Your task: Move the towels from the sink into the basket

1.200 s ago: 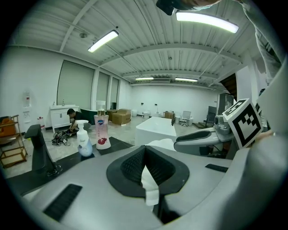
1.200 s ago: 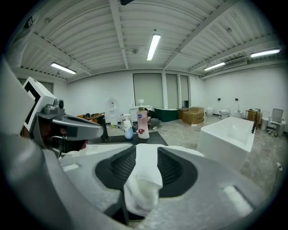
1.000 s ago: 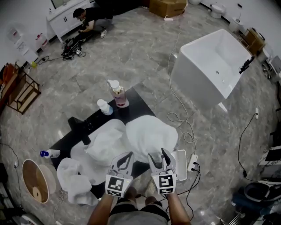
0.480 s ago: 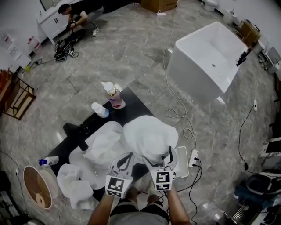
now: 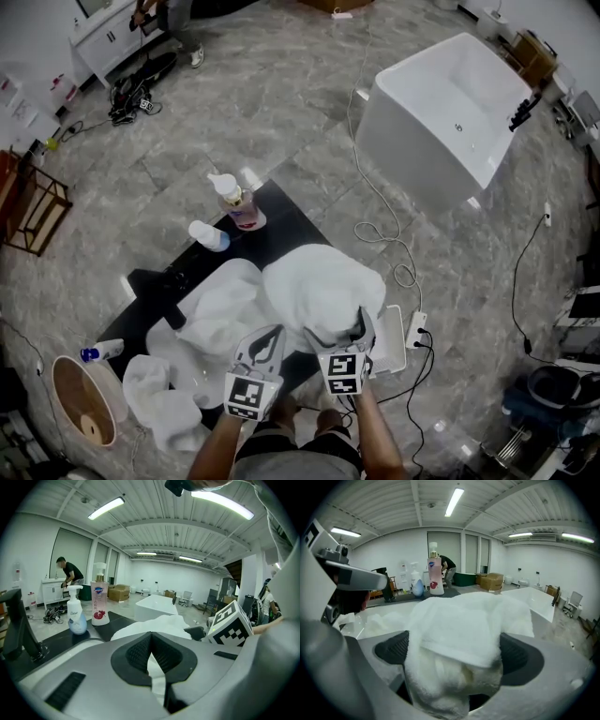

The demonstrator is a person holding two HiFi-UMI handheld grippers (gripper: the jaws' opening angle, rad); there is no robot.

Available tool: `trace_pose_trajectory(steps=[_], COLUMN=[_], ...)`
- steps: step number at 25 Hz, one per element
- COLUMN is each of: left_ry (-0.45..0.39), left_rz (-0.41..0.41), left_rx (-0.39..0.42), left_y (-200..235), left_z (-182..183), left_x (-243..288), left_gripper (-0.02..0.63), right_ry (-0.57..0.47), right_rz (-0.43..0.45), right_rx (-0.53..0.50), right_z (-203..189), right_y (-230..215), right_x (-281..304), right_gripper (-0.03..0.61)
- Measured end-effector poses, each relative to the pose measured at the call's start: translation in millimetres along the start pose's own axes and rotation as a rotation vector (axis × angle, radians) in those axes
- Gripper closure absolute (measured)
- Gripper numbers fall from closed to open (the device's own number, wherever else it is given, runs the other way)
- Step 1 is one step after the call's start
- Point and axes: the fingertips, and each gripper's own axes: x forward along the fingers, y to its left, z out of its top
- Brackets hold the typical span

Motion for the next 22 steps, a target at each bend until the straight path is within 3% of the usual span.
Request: trace_pose_trajectory(steps=[7,15,22], left_ry=[0.016,0.026,0.028], left_rz=[0.004,0.006,0.012], left_rx=[-0.024,-0.036,-0.031], left_y=[8.2,13.7,11.2], left_z=[-8.2,-12.7,-11.6], left_x=[7.2,11.5,7.8], left_gripper=[0.604,0.604,0.604], right_ry=[0.046,0.024,0.066], right_rz=[-0.020,-0.039,-0.102], right_rx=[-0.066,-0.075,-0.145], right_z=[-7.6,-7.1,-9.8], right_y=[-0.5,-0.8,-7.0], right_x=[15.3,17.7,10.4], right_gripper=[-0.012,0.002,0.324])
